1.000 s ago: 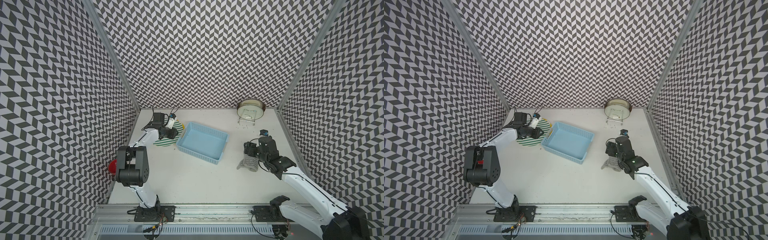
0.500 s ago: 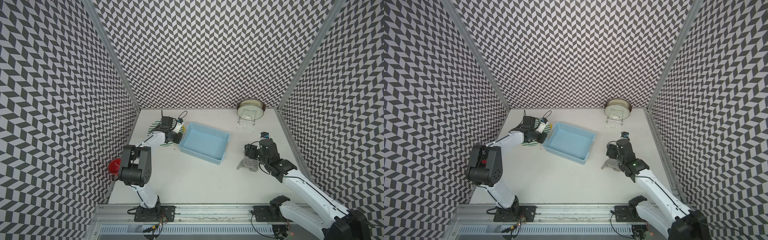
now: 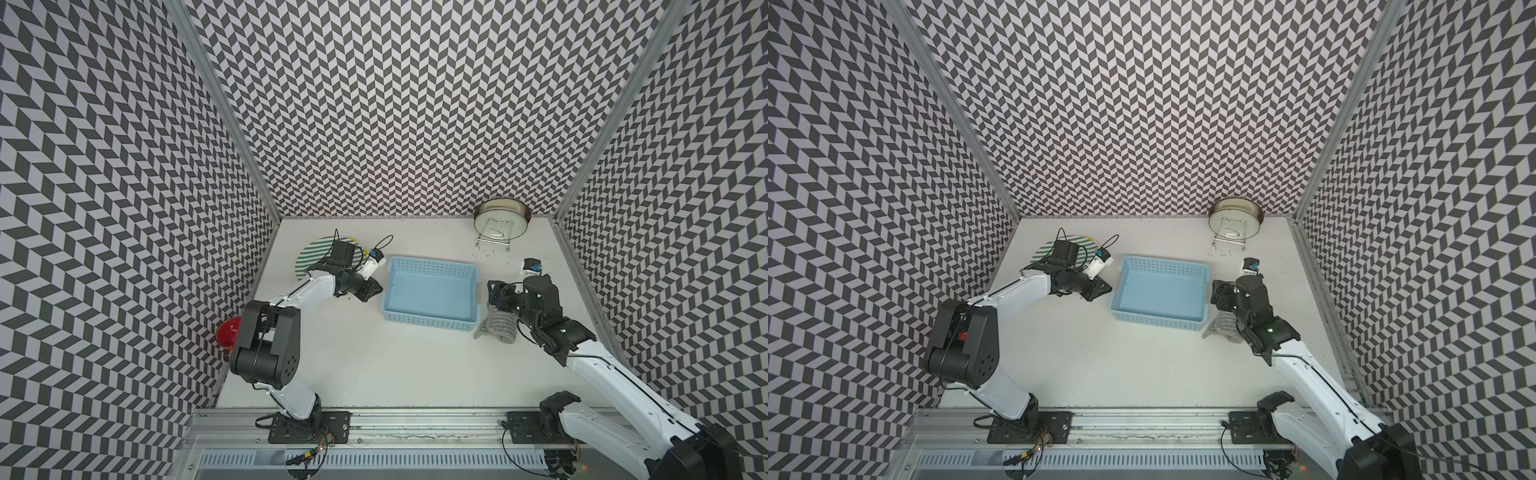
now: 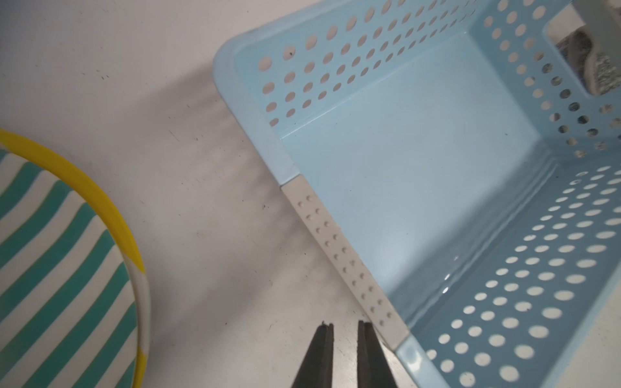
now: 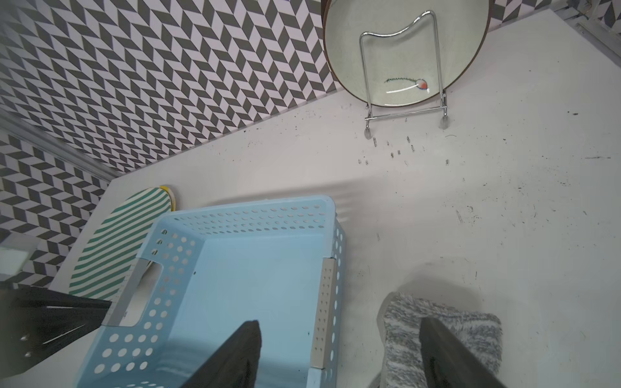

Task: Wipe the wet plate dry
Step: Adjust the bin at the center of the board, then reset both arms

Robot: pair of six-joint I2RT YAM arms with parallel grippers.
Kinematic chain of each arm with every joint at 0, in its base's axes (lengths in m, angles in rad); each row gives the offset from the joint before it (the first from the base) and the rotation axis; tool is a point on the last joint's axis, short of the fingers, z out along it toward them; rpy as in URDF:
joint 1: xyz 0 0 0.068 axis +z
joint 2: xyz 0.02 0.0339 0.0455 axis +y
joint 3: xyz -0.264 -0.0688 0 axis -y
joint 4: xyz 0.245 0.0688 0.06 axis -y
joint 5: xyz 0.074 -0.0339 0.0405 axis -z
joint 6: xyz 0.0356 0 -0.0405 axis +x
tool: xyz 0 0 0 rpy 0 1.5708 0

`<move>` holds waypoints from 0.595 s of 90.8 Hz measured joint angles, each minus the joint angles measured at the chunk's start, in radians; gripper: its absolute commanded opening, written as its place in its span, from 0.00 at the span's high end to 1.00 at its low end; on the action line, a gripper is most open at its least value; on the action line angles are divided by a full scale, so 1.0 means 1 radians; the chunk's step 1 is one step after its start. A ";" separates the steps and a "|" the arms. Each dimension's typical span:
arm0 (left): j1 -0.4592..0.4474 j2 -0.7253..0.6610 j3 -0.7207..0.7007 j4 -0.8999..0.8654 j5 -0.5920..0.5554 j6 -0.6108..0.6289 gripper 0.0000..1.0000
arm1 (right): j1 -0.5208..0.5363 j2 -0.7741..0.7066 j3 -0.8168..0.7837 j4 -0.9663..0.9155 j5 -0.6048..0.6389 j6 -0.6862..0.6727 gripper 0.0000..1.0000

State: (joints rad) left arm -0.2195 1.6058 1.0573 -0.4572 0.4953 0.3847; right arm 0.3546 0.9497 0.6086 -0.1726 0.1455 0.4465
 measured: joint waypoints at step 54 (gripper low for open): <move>0.174 -0.291 -0.452 0.898 -0.217 -0.254 0.00 | -0.066 -0.056 -0.092 0.325 0.298 -0.196 0.06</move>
State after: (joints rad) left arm -0.0460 1.3151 0.6056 0.4404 0.2787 0.1310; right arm 0.2886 0.8940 0.5171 0.1524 0.4435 0.2508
